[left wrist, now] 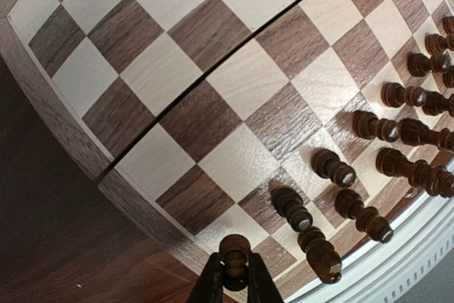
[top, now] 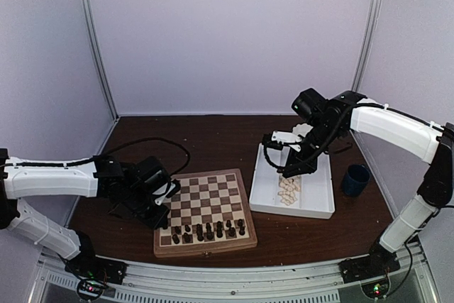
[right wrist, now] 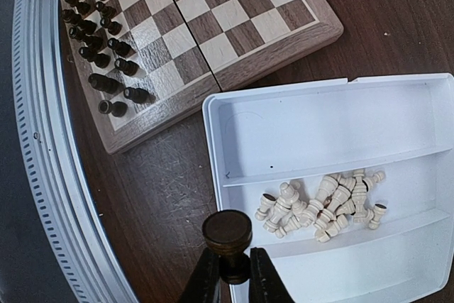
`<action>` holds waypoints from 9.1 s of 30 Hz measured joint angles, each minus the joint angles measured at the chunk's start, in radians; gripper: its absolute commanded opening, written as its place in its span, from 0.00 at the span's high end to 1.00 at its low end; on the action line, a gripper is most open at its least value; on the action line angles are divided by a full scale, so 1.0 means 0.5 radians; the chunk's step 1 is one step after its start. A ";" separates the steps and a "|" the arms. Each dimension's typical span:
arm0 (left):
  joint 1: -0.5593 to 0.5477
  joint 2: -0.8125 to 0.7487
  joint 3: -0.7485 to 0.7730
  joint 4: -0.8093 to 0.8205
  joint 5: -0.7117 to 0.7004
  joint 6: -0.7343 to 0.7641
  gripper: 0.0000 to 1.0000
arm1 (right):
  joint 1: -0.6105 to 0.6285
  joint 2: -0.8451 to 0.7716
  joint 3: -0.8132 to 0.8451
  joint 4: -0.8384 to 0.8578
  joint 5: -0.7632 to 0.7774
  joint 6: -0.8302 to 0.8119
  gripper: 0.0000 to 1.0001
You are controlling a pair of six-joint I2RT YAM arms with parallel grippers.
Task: Set up the chess pieces on the board
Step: Place the pawn at h7, then pass from the right arm to the left, then pass from the left arm to the right, then place the rook at h8.
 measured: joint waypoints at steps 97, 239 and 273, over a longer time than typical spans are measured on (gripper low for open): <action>0.154 0.837 0.959 1.664 1.457 -0.669 0.87 | 0.296 0.211 0.678 -0.237 -0.145 -0.055 0.83; 0.618 -1.184 0.018 0.262 -0.514 0.008 0.03 | 1.603 1.832 2.043 0.046 1.051 -0.484 0.83; 0.618 -1.215 -0.051 0.246 -0.507 0.011 0.02 | 1.603 1.946 2.043 0.109 1.128 -0.527 0.77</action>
